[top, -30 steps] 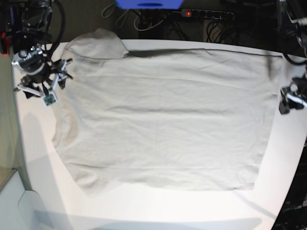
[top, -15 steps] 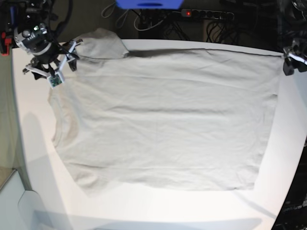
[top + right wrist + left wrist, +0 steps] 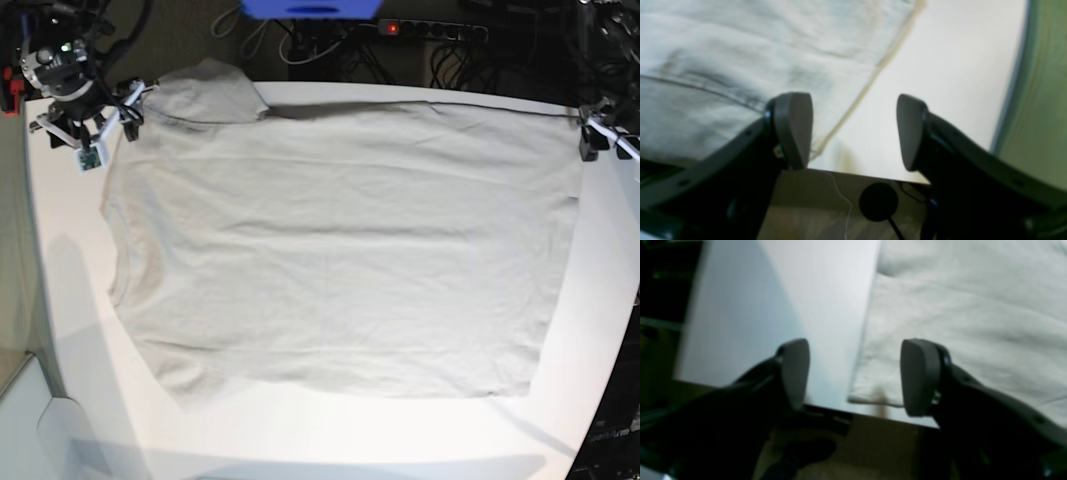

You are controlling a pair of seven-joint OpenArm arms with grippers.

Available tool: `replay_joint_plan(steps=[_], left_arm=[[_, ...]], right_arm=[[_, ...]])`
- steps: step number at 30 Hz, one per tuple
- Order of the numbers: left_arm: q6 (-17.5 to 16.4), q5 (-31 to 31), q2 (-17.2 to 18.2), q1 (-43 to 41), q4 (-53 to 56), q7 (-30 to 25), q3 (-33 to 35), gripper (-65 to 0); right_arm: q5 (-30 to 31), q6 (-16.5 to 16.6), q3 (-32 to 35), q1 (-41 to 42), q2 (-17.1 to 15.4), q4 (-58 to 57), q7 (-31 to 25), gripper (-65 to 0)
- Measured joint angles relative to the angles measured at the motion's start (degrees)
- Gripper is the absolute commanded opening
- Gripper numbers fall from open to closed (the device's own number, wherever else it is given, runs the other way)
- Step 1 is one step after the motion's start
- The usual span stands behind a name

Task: Layout the t-shirt on the table in an organized manner, then fold the t-shirt properly
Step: 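Move both grippers to the shirt's collar-side corners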

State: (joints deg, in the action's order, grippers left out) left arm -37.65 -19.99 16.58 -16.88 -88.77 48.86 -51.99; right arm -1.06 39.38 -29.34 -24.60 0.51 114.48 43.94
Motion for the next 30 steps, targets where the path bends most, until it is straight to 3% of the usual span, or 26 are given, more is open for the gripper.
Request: replay_joint_plan(steps=[4,21,27,30], left_arm=[[0.26,2.82,-0.57,1.73,4.52,-0.5,-0.02,-23.2],[-0.31,1.55,-0.66,2.32,12.94,-3.98,-0.15,-24.3],[-1.6,1.09,-1.84,2.49,13.03,-4.98,-0.33,-47.8],[-1.6,1.07,-1.86,2.49,13.03,-4.76,-0.33,-50.8]], right_arm=[[-0.11,0.0,-1.2,-0.85,-0.02,0.02,-0.04,-24.8],[0.04,0.0,-1.07,-2.78,0.57,0.02,-0.02,-24.8],[-0.17,0.0,-0.11,-4.28,0.57,0.04,0.42,-24.7],[0.42,0.0,1.73,-5.66,0.61,0.04,-0.31,-24.7]])
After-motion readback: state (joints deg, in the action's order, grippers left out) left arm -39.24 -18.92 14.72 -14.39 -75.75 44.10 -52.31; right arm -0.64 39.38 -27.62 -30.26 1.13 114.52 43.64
